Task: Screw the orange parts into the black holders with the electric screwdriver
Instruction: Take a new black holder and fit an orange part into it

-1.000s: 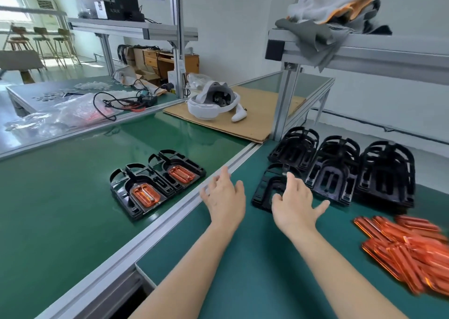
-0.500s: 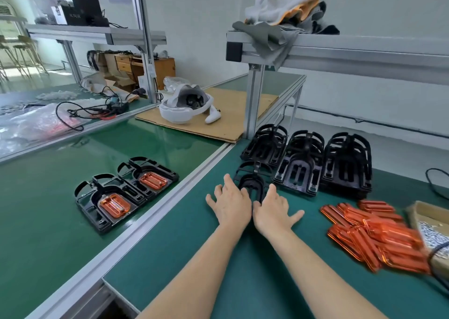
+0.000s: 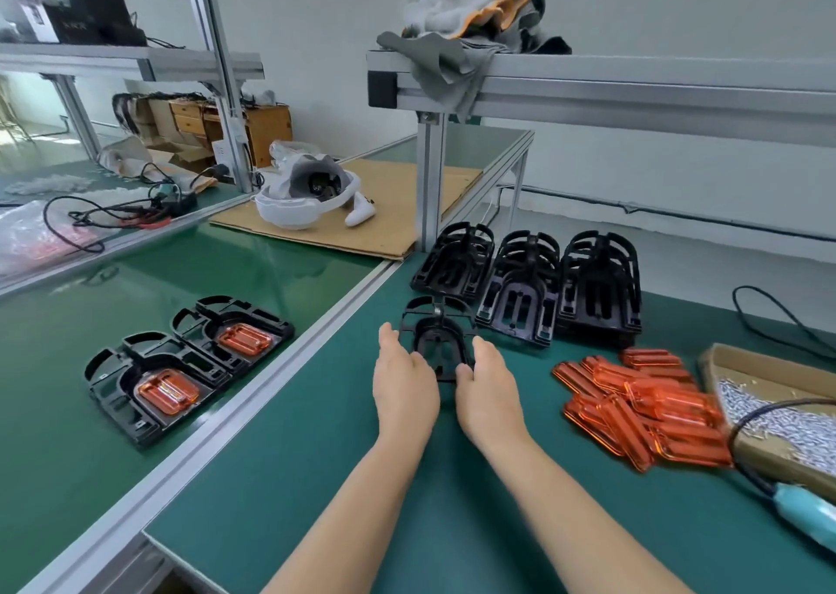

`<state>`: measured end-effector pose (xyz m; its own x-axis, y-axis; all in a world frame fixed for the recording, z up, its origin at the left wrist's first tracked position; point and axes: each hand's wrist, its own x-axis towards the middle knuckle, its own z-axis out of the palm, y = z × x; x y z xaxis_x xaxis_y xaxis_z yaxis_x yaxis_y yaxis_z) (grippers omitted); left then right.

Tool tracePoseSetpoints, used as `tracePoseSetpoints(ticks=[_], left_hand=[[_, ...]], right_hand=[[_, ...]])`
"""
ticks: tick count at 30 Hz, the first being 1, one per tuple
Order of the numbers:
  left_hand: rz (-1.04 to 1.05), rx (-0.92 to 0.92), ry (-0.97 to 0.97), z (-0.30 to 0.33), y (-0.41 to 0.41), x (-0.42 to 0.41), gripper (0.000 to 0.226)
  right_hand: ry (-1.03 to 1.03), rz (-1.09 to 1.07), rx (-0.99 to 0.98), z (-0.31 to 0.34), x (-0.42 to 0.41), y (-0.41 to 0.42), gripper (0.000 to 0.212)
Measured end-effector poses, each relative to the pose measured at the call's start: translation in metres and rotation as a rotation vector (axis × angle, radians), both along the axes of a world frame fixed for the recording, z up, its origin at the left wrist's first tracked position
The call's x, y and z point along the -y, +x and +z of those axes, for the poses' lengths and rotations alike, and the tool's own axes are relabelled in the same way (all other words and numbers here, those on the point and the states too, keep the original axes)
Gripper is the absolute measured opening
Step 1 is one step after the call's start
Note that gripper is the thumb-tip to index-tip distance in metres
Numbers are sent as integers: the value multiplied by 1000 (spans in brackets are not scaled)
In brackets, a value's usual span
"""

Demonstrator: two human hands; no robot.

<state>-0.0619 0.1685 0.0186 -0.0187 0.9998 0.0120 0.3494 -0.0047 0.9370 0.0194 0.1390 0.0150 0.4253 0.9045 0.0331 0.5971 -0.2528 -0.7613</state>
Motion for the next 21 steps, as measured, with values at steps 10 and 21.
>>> tracePoseSetpoints(ticks=[10,21], left_hand=[[-4,277,16,5,5,53,55],[-210,498,-99,-6,50,105,54]], right_hand=[[192,15,-74,9,56,17,50],[291,-62,-120,4,158,73,48]])
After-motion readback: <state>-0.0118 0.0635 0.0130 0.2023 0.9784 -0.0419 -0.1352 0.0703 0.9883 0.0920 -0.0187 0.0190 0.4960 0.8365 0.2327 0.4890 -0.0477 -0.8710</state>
